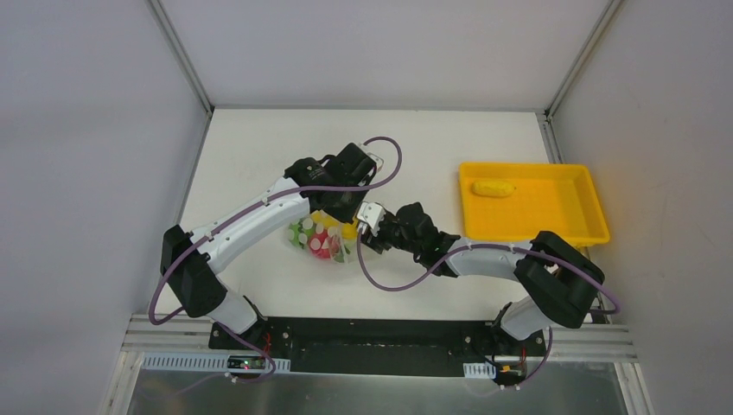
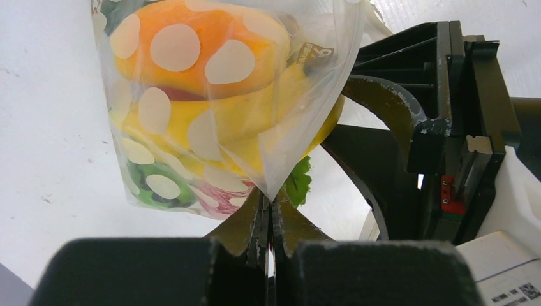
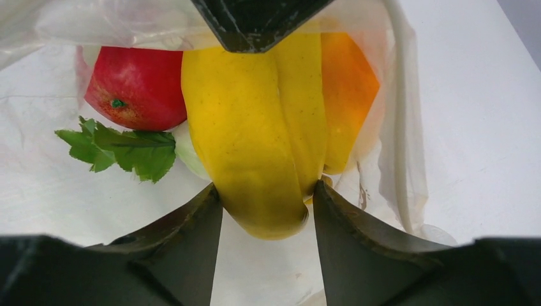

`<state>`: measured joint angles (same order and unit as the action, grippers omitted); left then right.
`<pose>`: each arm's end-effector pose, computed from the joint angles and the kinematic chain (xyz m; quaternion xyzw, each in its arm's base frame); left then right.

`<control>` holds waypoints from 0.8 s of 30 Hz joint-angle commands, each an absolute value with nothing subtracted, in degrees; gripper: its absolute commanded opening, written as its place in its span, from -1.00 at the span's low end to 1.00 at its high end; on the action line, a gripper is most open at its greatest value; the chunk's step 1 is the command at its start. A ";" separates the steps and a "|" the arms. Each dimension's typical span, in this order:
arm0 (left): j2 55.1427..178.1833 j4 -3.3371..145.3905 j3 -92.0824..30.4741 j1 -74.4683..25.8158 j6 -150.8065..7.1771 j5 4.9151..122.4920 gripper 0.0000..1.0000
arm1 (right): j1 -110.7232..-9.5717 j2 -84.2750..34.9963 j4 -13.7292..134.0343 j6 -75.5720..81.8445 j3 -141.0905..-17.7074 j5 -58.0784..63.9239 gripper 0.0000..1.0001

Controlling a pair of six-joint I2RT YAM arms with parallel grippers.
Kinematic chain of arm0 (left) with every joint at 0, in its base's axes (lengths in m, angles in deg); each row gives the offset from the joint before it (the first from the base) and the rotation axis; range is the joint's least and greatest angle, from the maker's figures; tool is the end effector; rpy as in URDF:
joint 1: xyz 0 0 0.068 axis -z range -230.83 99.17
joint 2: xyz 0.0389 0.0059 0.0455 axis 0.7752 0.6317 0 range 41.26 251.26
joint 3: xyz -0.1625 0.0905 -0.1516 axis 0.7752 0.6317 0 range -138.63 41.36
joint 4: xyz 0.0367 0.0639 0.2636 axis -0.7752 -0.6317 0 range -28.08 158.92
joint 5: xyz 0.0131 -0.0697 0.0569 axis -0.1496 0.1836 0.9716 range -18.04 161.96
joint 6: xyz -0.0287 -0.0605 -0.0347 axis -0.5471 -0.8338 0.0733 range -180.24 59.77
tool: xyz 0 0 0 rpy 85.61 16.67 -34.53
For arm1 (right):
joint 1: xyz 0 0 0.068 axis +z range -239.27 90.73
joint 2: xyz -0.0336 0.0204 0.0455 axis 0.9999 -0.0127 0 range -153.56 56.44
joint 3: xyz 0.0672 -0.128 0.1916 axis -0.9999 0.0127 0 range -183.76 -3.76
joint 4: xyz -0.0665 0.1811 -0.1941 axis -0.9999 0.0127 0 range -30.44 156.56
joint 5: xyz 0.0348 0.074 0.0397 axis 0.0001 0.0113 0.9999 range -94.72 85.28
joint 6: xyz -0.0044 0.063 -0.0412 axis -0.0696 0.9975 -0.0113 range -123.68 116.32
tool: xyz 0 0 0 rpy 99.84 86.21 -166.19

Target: Open the zip-top bag and remove the fake food

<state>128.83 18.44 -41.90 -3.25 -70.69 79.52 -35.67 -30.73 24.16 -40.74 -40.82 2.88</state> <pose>0.2431 -0.2535 0.2716 0.2838 0.9080 -0.0914 0.2943 0.2025 0.2888 0.1489 -0.5904 0.5267 0.1396 0.5955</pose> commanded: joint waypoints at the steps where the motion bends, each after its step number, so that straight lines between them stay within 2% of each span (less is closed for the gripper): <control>1: 127.86 18.27 -43.30 -2.60 -69.43 80.66 -1.00 | -35.58 -28.83 23.24 -39.55 -43.60 6.18 -0.21; 9: 127.72 18.33 -43.10 -2.60 -69.43 84.16 -1.00 | -35.44 -22.18 34.88 -33.79 -47.31 8.56 -0.59; 11: 127.89 18.17 -43.18 -2.58 -69.38 84.99 -1.00 | -35.40 -20.53 38.60 -31.84 -48.42 8.75 -0.74; 13: 128.08 17.95 -43.31 -2.58 -69.44 85.15 -1.00 | -35.17 -19.24 42.17 -30.79 -49.67 8.45 -0.96; 14: 128.17 17.88 -43.36 -2.62 -69.46 85.16 -1.00 | -35.08 -18.64 43.86 -29.95 -50.33 8.16 -1.00; 24: 128.75 17.73 -43.54 -2.57 -69.67 85.36 -1.00 | -34.37 -12.29 56.31 -24.16 -55.31 4.33 -1.00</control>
<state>128.83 18.51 -41.96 -3.14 -70.41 84.28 -34.97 -16.83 52.84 -27.60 -50.48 5.13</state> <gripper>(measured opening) 0.011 0.489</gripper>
